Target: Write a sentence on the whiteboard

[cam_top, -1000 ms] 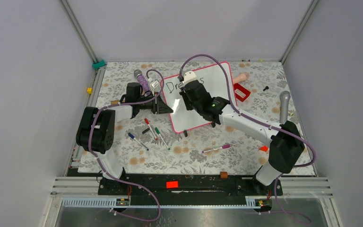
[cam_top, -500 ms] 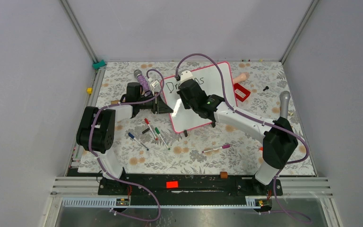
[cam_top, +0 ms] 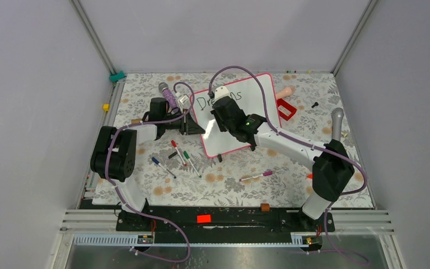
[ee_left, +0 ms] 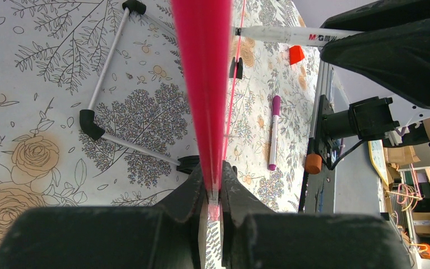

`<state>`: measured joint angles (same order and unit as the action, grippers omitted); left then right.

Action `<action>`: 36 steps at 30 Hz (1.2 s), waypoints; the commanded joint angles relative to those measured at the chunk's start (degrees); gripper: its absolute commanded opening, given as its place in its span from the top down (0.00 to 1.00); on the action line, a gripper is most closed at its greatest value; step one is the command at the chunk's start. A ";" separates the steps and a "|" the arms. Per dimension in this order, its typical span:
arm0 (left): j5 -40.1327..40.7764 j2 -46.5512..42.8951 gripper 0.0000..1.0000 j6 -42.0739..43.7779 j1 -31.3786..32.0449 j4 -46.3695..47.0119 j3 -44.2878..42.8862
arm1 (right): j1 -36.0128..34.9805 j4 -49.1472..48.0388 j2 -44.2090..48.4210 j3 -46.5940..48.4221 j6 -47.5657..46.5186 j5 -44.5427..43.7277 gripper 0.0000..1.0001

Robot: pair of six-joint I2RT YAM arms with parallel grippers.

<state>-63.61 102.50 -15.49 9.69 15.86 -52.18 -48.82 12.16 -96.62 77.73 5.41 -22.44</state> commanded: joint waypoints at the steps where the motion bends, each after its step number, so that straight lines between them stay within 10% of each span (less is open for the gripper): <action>1: 10.12 3.01 1.00 3.00 0.96 -3.00 -0.38 | -0.29 1.21 1.99 -1.35 -0.03 -1.34 1.00; 36: 10.16 2.97 1.00 3.09 1.03 -3.38 -0.46 | 0.75 5.75 -2.26 7.69 -1.79 -4.36 1.00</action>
<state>-63.64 102.50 -15.44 9.72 15.59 -52.34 -48.64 18.00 -100.55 86.26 3.86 -24.95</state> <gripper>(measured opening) 0.077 0.155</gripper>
